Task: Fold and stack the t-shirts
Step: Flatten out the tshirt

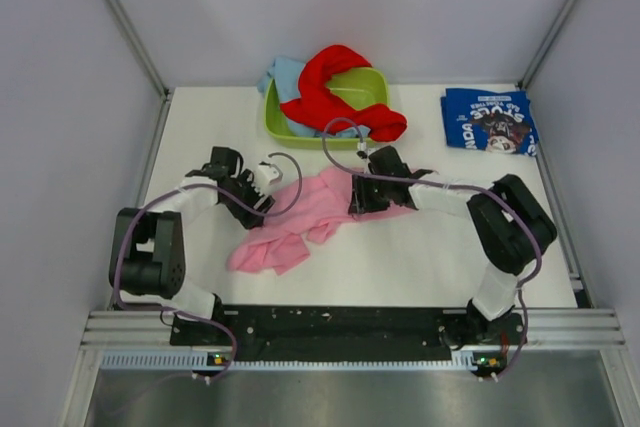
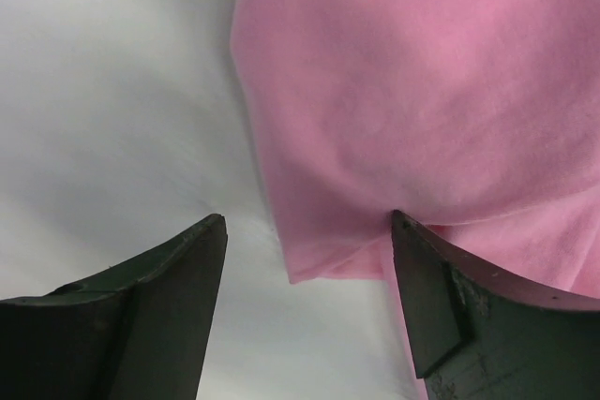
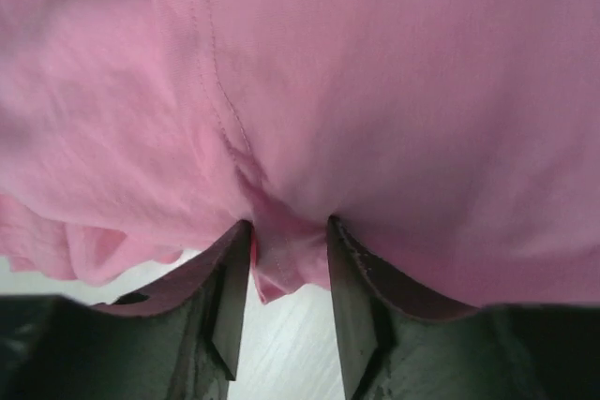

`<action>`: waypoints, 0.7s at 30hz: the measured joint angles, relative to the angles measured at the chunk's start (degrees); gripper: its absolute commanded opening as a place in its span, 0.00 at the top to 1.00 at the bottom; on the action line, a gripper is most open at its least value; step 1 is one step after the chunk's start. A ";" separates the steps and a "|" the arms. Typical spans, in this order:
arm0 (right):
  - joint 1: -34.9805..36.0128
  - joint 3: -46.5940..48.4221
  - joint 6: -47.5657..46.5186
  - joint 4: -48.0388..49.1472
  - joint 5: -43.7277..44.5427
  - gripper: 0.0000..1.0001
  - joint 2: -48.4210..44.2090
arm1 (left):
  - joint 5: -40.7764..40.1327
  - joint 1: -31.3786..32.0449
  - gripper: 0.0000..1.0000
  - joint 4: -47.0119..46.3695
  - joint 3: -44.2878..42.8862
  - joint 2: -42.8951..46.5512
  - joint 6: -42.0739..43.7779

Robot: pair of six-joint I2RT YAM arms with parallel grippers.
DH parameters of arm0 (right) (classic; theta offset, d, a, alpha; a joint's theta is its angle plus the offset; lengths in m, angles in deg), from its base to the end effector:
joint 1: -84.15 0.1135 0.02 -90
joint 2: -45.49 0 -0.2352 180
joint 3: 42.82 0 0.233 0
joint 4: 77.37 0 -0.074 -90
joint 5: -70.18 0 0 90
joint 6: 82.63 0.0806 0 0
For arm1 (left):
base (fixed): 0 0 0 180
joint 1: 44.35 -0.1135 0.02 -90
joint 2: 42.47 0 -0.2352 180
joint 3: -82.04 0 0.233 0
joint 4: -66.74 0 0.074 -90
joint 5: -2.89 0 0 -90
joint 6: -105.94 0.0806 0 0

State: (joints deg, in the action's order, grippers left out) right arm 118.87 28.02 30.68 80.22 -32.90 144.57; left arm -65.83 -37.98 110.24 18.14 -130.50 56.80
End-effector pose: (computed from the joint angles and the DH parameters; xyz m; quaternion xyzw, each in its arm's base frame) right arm 0.2848 0.2195 0.1176 -0.1312 0.9270 0.2560 0.2405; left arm 0.2763 -0.0603 0.1154 0.4190 0.8691 -0.1165 0.2358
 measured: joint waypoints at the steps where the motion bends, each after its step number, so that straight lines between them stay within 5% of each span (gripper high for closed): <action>1: 0.00 0.07 0.35 0.24 0.13 0.73 1.18 | -0.39 0.00 0.32 0.02 -0.44 -0.42 0.04; 4: -0.02 1.42 0.63 0.68 0.37 0.99 2.69 | -1.31 0.00 0.50 -0.02 -1.18 -1.01 0.15; 6: 0.04 1.90 0.98 0.59 1.27 1.00 3.04 | -1.62 -0.02 0.69 -0.07 -1.31 -1.27 0.46; 8: 0.02 1.88 0.92 0.46 2.38 1.00 2.86 | -1.73 0.00 1.00 0.00 -1.31 -1.55 1.01; 21: -1.64 6.23 -5.84 -6.80 8.85 1.00 -24.04 | -4.76 0.00 1.00 2.36 -7.10 2.38 -2.78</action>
State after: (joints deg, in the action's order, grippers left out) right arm 117.23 34.25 24.85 73.43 -24.05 120.53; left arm -70.60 -37.98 112.60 11.04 -128.11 54.03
